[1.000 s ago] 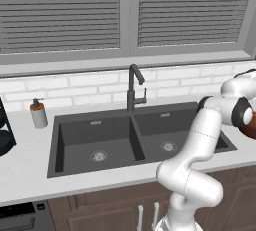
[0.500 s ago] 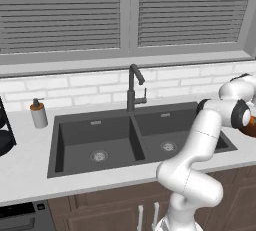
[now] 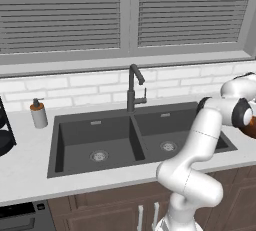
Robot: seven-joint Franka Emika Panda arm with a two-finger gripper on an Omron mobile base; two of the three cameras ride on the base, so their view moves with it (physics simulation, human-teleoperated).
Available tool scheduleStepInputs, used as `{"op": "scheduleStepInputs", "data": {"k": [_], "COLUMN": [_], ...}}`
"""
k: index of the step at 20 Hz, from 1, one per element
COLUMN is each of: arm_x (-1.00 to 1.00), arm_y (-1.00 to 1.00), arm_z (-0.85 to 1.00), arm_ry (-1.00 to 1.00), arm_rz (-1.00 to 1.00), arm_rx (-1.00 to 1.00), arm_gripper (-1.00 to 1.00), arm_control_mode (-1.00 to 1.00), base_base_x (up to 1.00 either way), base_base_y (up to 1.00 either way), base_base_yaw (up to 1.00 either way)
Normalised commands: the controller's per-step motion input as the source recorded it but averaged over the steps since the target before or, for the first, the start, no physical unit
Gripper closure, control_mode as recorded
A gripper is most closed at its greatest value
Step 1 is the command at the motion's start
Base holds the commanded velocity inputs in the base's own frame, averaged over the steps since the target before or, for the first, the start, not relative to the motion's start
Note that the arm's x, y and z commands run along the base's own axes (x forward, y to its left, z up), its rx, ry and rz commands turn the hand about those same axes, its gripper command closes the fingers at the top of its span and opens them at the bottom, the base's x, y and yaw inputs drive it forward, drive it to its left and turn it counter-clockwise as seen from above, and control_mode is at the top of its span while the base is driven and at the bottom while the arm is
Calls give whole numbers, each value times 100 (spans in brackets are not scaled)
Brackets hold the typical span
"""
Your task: Pick the carrot from the sink and place it in the bowl. Then pick the bowl and place it in the microwave. Then close the microwave door and press the start button.
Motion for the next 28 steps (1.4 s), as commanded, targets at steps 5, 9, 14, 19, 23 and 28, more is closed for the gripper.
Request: {"op": "scheduleStepInputs", "data": {"k": [5, 9, 14, 19, 23, 28], "arm_x": [-30, -10, -1, 18, 40, 28], "arm_y": [22, 49, 38, 0, 0, -7], "arm_z": [37, 49, 45, 10, 0, -2], "arm_ry": [-15, -1, 15, 20, 8, 5], "arm_rz": [0, 0, 10, 6, 6, 5], "arm_rx": [-6, -12, -13, -1, 2, 0], "arm_gripper": [-100, -100, -100, -100, -100, -100], "arm_control_mode": [-100, -100, -100, -100, -100, -100], "base_base_x": [0, 0, 0, 0, 0, 0], "base_base_y": [0, 0, 0, 0, 0, 0], "base_base_yaw": [0, 0, 0, 0, 0, 0]}}
